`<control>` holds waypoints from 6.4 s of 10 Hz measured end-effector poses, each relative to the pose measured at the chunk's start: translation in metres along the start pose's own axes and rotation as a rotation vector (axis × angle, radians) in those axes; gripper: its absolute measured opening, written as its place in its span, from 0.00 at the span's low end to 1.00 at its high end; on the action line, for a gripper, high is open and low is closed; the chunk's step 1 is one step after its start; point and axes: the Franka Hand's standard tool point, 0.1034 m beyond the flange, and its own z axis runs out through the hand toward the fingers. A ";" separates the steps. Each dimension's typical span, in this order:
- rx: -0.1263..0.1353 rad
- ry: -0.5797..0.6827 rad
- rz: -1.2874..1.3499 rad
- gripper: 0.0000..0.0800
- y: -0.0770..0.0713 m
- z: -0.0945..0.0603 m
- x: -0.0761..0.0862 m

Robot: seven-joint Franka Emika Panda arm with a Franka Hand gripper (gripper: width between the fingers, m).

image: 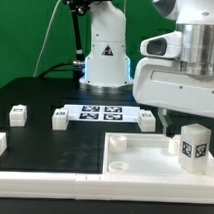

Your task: Assemble one leg

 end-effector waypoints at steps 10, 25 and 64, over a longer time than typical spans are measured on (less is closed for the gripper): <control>-0.006 0.005 -0.689 0.58 0.003 0.000 0.003; 0.017 -0.011 0.750 0.37 0.001 0.005 -0.002; 0.008 0.064 0.151 0.36 0.002 0.009 0.007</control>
Offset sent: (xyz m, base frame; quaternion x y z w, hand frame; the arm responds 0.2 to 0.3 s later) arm 0.0011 0.0140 0.0023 0.0261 0.0031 -0.2836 0.9586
